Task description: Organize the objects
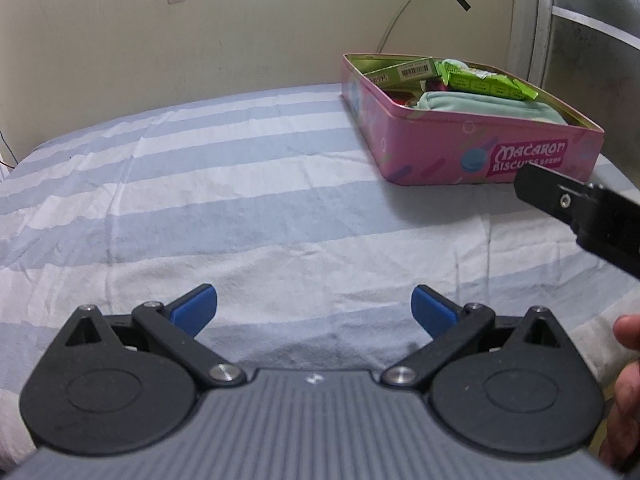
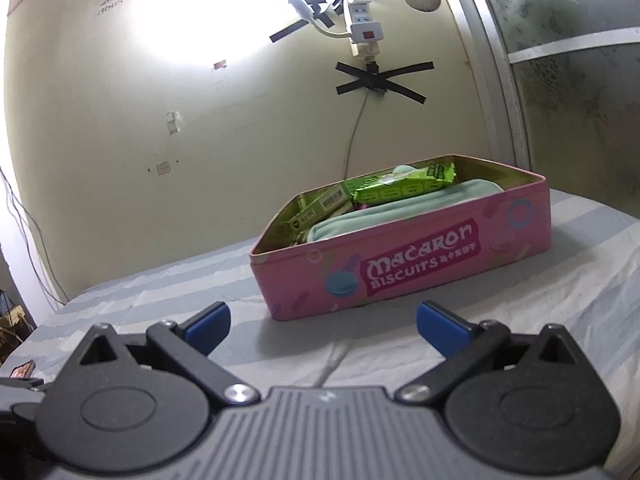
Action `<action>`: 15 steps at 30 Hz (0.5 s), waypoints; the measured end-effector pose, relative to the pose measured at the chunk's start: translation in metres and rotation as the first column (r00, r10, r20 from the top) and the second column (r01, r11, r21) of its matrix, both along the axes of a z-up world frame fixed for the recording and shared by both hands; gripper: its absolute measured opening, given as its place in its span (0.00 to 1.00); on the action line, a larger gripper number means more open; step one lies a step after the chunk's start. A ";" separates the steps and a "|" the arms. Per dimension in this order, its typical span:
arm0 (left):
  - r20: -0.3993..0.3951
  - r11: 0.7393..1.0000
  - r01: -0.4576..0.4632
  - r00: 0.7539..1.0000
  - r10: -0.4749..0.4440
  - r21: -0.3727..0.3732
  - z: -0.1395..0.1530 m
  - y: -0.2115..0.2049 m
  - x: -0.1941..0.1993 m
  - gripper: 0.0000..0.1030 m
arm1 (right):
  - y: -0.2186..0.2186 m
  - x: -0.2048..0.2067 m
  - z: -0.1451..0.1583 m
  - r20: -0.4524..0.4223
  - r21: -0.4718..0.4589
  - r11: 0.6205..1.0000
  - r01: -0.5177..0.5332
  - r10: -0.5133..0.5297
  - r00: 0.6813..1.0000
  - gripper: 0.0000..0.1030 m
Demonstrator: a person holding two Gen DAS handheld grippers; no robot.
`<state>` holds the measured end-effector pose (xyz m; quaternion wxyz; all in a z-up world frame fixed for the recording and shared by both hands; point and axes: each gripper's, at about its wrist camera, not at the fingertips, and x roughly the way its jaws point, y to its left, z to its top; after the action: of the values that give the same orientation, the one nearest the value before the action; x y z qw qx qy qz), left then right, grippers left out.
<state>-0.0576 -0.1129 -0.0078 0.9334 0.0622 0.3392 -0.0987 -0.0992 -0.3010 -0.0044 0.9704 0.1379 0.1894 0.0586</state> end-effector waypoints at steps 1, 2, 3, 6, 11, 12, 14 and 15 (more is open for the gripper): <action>-0.003 1.000 0.000 1.000 0.000 0.001 -0.001 0.000 0.001 1.00 | -0.001 0.001 -0.001 -0.004 0.005 1.000 0.002 -0.002 1.000 1.00; -0.005 1.000 -0.001 1.000 0.001 0.002 -0.001 -0.001 0.002 1.00 | -0.003 0.002 -0.001 -0.006 0.009 1.000 0.005 -0.005 1.000 1.00; -0.007 1.000 -0.002 1.000 0.002 0.005 -0.002 -0.001 0.003 1.00 | -0.004 0.002 -0.002 -0.006 0.013 1.000 0.009 -0.009 1.000 1.00; -0.010 1.000 -0.002 1.000 0.002 0.009 -0.003 -0.002 0.004 1.00 | -0.007 0.003 -0.003 -0.002 0.019 1.000 0.019 -0.019 1.000 1.00; -0.020 1.000 -0.001 1.000 0.002 0.017 -0.005 -0.004 0.006 1.00 | -0.011 0.005 -0.007 -0.010 0.037 0.999 0.025 -0.025 1.000 1.00; -0.022 1.000 -0.001 1.000 0.002 0.019 -0.006 -0.004 0.006 1.00 | -0.013 0.006 -0.008 -0.013 0.040 0.999 0.026 -0.025 1.000 1.00; -0.023 1.000 0.000 1.000 0.001 0.022 -0.006 -0.005 0.006 1.00 | -0.014 0.006 -0.009 -0.018 0.047 0.999 0.026 -0.025 1.000 1.00; -0.024 1.000 0.000 1.000 0.001 0.024 -0.006 -0.005 0.006 1.00 | -0.015 0.006 -0.010 -0.020 0.051 0.998 0.027 -0.026 0.999 1.00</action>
<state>-0.0513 -0.1184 -0.0142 0.9285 0.0719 0.3517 -0.0951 -0.0927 -0.3160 -0.0140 0.9654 0.1656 0.1953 0.0495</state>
